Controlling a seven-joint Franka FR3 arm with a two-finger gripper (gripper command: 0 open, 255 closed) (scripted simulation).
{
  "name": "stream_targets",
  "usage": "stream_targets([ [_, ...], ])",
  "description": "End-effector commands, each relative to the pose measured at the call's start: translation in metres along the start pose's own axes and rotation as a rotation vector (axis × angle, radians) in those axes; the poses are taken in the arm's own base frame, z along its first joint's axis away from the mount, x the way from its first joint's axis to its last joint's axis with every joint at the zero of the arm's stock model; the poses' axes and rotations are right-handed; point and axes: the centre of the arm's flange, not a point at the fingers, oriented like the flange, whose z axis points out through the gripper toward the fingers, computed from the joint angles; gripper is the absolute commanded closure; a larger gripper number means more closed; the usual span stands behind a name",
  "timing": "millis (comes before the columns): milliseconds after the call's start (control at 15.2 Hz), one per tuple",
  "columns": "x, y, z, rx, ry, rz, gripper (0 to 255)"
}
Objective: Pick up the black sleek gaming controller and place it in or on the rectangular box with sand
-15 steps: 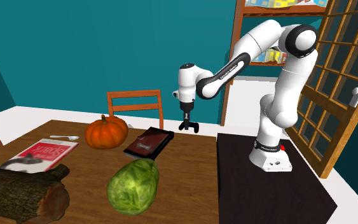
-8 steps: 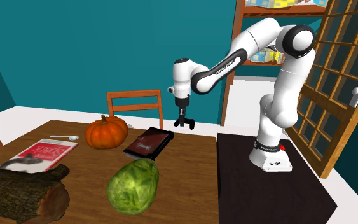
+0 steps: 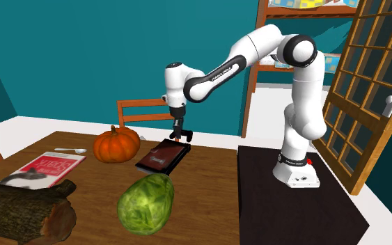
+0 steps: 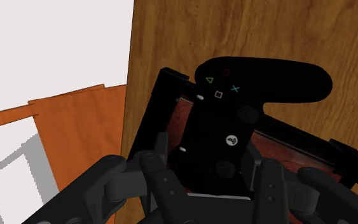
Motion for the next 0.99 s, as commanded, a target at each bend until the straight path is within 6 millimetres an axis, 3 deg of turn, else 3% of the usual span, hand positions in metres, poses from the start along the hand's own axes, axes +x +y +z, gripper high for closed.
stream_targets([
  [0,0.028,-0.005,0.001,0.000,0.000,0.001,255],
  [330,0.095,-0.021,-0.004,0.000,0.000,0.001,255],
  [924,0.096,-0.026,0.043,0.000,0.000,0.001,255],
])
